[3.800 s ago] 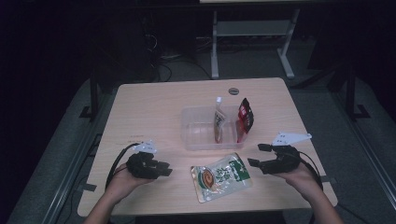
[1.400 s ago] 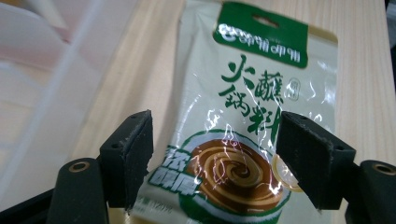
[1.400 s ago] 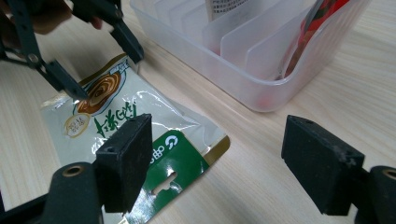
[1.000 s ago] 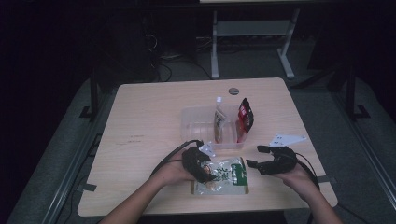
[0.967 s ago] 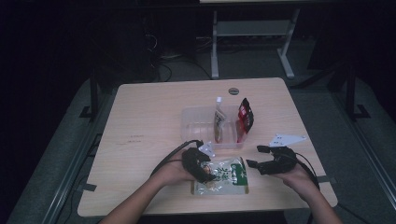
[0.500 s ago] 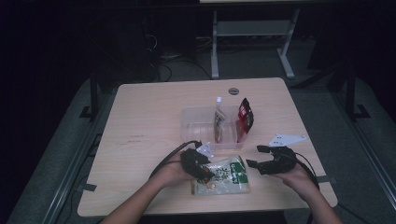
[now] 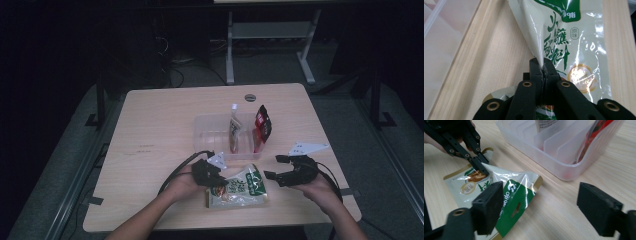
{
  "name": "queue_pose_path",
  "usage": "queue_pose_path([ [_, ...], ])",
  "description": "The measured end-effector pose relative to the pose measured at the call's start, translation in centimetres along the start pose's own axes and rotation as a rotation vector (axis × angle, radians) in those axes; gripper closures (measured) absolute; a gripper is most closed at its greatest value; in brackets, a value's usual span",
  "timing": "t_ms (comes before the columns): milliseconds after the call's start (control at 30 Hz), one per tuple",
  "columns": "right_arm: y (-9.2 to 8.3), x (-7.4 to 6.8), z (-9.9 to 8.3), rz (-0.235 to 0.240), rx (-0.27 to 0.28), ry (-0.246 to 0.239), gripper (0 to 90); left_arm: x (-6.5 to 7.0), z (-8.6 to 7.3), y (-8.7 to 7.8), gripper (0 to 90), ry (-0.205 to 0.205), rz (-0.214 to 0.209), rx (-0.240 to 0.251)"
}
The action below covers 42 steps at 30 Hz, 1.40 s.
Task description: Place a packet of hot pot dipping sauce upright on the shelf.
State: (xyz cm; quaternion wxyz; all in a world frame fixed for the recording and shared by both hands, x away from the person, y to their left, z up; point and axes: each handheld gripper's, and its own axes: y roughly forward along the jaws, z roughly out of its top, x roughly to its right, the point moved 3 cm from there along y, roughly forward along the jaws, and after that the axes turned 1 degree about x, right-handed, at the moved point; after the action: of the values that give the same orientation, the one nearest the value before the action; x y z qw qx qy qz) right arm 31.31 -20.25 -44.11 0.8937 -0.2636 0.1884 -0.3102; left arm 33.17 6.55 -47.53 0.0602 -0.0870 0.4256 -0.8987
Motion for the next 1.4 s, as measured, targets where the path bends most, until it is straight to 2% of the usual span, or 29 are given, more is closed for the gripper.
queue_pose_path([
  [133,-0.4,-0.1,0.2,0.048,0.008,0.011,17.2,-0.1,0.0,-0.4,89.1,-0.024,-0.019,0.034],
  [333,-0.5,-0.3,0.3,0.070,0.016,0.020,16.0,0.1,0.1,-2.4,89.1,-0.045,-0.043,0.076],
  [467,-0.7,-0.7,0.6,0.083,0.023,0.021,15.2,0.3,0.0,-3.6,89.1,-0.050,-0.033,0.089],
  [533,-0.6,-0.9,0.9,0.090,0.021,0.008,15.2,0.4,-0.2,-4.3,89.1,-0.054,-0.021,0.093],
  [700,-0.3,-1.6,2.7,0.134,0.037,-0.008,18.1,0.8,-0.8,-5.8,89.0,-0.069,0.001,0.099],
  [833,0.5,-2.2,4.4,0.173,0.052,-0.027,19.8,0.8,-1.5,-7.1,89.0,-0.076,0.024,0.104],
  [967,1.9,-3.0,5.5,0.217,0.040,-0.035,21.1,0.6,-2.3,-8.4,89.0,-0.084,0.057,0.108],
  [1033,2.6,-3.2,5.8,0.231,0.031,-0.040,21.3,0.5,-2.6,-9.0,89.0,-0.096,0.070,0.127],
  [1200,4.7,-3.7,6.3,0.281,0.001,-0.036,22.7,0.4,-2.9,-10.5,89.0,-0.112,0.097,0.182],
  [1400,5.9,-4.4,6.0,0.348,-0.014,-0.037,31.1,0.7,-2.7,-11.1,89.1,-0.081,0.093,0.214],
])
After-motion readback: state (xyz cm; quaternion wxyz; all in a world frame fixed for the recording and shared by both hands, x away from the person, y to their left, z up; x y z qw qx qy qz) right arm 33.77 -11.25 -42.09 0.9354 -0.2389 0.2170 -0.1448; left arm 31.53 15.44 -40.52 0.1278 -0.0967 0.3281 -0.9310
